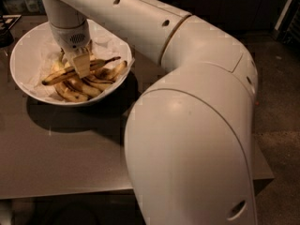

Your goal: Pick banana from white bowl

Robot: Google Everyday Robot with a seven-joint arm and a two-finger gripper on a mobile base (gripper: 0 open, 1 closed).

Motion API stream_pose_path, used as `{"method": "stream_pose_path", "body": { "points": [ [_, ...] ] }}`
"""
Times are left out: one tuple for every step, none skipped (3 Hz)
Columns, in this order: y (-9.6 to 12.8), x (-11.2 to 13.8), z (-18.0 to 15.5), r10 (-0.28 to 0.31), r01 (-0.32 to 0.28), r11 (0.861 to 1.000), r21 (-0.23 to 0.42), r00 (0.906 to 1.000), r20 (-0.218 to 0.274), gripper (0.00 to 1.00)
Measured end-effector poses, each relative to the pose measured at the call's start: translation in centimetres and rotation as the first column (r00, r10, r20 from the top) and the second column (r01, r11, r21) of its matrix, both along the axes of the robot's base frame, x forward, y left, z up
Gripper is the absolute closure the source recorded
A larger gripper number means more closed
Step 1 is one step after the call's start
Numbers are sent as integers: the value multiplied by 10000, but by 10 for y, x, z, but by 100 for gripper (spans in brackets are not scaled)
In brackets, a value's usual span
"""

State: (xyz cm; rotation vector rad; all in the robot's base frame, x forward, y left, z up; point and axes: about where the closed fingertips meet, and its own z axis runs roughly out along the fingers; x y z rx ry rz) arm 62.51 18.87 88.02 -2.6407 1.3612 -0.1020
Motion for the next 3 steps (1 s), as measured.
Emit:
{"method": "stream_pose_path", "body": {
  "points": [
    [-14, -18, 21, -230, 211, 9983, 539, 9991, 344, 100],
    [-33, -45, 41, -480, 404, 9924, 1161, 9969, 631, 100],
    [-50, -71, 61, -724, 578, 9878, 1445, 9925, 985, 100]
  ]
}}
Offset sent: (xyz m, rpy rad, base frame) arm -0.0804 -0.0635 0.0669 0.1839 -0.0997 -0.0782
